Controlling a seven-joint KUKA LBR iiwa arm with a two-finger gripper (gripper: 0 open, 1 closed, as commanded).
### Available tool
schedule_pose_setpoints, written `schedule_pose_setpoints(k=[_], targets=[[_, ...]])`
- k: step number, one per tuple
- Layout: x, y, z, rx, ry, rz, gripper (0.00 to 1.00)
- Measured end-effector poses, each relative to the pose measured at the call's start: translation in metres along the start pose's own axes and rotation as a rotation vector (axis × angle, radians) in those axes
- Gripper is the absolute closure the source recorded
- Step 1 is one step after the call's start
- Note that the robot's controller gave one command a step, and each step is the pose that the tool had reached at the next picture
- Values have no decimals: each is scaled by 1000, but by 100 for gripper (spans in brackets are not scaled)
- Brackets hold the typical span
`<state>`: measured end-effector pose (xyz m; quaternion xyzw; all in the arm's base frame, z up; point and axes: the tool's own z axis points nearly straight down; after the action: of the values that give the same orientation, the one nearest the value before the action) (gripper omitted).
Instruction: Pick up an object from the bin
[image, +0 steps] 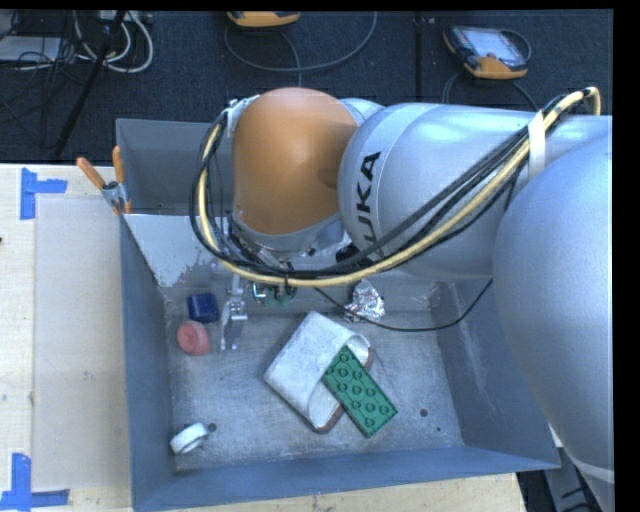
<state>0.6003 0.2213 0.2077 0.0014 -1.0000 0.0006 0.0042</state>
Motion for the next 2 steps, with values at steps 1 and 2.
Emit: schedule_pose_setpoints(k=[1, 2], targets=[[-24, -24, 119, -2, -21, -112, 0], [26, 18, 134, -1, -16, -284, 0]])
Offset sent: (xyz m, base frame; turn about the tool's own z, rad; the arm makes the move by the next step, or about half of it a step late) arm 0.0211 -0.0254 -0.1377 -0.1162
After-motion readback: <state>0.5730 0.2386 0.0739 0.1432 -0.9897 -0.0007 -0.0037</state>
